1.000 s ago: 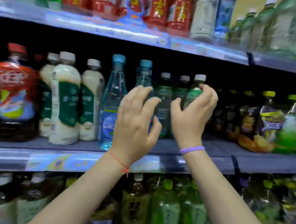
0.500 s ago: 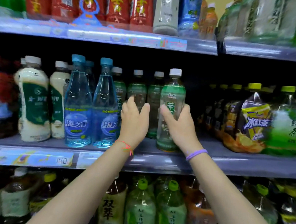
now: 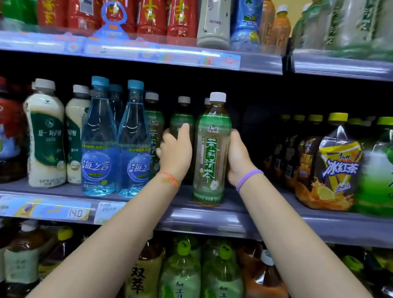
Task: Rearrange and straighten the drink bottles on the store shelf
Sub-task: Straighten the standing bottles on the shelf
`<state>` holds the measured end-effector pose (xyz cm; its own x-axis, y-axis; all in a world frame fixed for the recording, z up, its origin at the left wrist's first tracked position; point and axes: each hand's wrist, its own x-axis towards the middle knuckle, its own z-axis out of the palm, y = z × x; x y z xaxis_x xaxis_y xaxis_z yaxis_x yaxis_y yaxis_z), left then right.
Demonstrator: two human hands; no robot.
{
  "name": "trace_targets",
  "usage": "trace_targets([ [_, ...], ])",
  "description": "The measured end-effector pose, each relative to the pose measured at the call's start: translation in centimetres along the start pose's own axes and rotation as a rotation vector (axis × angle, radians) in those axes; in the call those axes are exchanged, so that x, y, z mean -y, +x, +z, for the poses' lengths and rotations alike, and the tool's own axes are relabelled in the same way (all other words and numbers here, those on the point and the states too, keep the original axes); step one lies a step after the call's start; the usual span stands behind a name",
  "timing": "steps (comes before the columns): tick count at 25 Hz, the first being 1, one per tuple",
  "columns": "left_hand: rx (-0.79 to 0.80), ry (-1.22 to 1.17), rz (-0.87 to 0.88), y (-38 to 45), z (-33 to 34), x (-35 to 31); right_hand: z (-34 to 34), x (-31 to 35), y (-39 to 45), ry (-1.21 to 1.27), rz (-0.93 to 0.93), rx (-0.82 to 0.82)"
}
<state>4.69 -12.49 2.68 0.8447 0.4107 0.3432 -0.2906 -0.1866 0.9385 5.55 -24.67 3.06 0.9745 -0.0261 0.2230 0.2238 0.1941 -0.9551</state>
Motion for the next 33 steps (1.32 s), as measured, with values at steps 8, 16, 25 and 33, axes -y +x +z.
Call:
trace_targets([
  [8, 0.232, -0.126, -0.109, 2.6, 2.3, 3.3, -1.0, -0.4, 0.6, -0.042, -0.017, -0.035],
  [16, 0.332, -0.166, -0.133, 0.8, 5.4, 2.7, -4.2, -0.1, -0.6, -0.152, -0.096, -0.240],
  [25, -0.574, 0.627, 0.949, -3.6, -2.2, 0.4, -1.3, 0.0, -5.5, -0.710, -1.203, -0.533],
  [33, -0.552, 0.944, 0.901, 1.5, -10.7, 2.5, 9.3, -1.4, -2.2, -0.866, -0.463, 0.056],
])
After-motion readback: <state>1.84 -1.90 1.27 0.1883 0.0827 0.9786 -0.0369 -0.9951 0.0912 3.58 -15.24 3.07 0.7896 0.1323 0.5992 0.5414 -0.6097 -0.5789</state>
